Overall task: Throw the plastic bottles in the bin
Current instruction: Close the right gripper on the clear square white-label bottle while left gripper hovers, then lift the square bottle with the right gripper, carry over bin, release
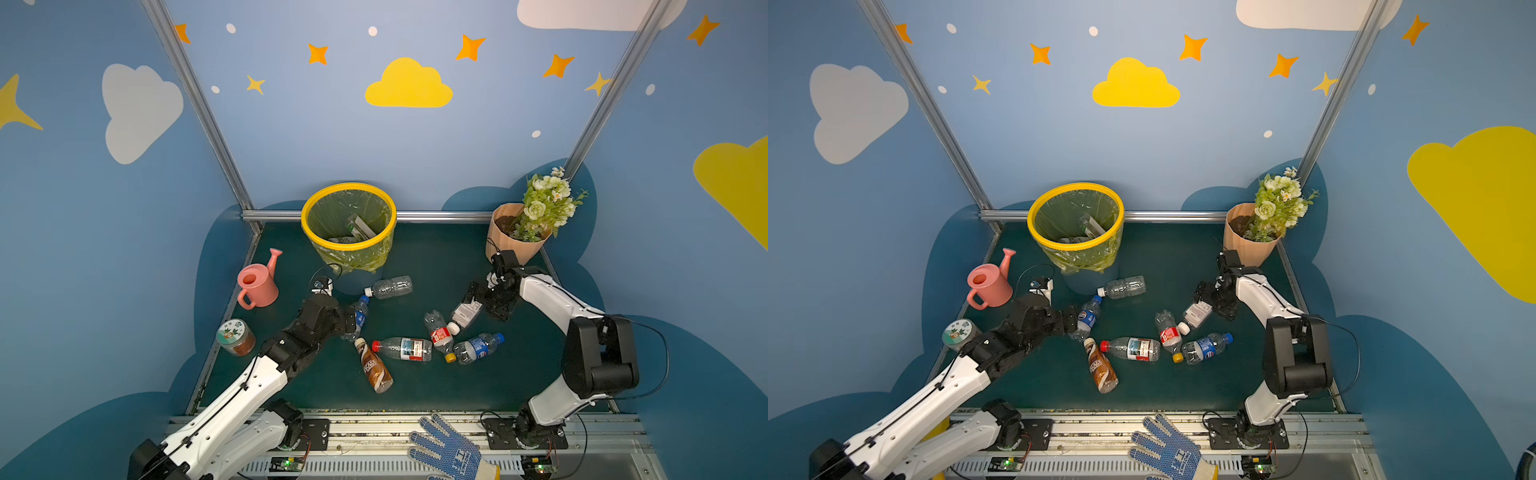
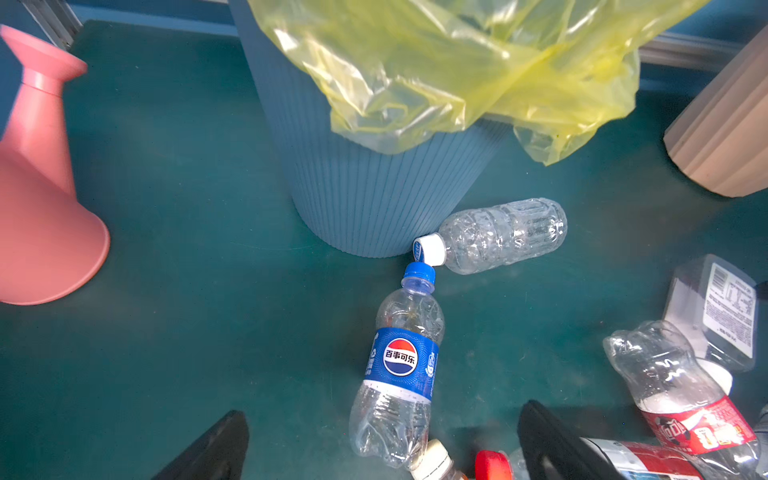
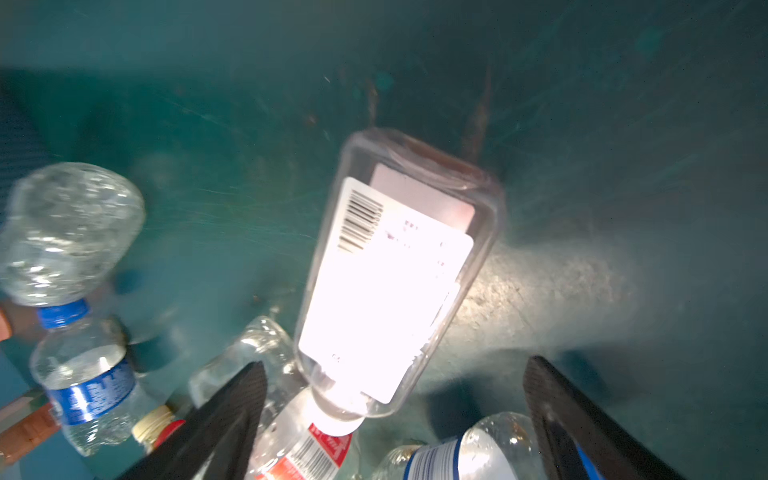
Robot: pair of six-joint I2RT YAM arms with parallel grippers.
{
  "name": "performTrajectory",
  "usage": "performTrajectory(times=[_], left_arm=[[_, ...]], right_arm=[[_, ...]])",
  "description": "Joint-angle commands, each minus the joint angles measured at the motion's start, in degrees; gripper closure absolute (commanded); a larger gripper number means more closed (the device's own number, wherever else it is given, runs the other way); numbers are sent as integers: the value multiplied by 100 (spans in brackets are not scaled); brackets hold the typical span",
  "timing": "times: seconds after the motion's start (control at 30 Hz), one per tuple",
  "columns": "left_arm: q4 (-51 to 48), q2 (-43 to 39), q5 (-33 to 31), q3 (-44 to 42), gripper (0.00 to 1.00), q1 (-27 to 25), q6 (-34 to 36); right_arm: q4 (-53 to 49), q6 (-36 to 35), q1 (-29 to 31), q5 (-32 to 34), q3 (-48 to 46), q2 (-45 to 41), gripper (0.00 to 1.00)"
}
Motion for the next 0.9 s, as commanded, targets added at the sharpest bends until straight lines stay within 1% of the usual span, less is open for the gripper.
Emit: performTrajectory(times=[0.0, 0.23, 0.5, 0.57, 0.73, 0.87], left_arm=[[-187, -134, -180, -88, 0, -7, 33], [-256, -89, -254, -134, 0, -16, -53], [-322, -49, -369, -125, 0, -4, -14], [-394, -14, -445, -84, 0, -5, -16], [-674, -48, -637, -7, 0, -3, -41], [-644, -93, -742, -70, 0, -9, -25]], right_arm=[[-401, -196, 48, -80, 325, 401, 5], [-593, -201, 114, -124, 858, 985, 5], [-1100, -449, 127, -81, 1449, 1694, 7], [-1319, -583, 127, -132, 1655, 1951, 9], [-1467, -674, 125, -159, 1883, 2222, 14], [-1480, -703, 118, -350, 2165, 2442, 24]])
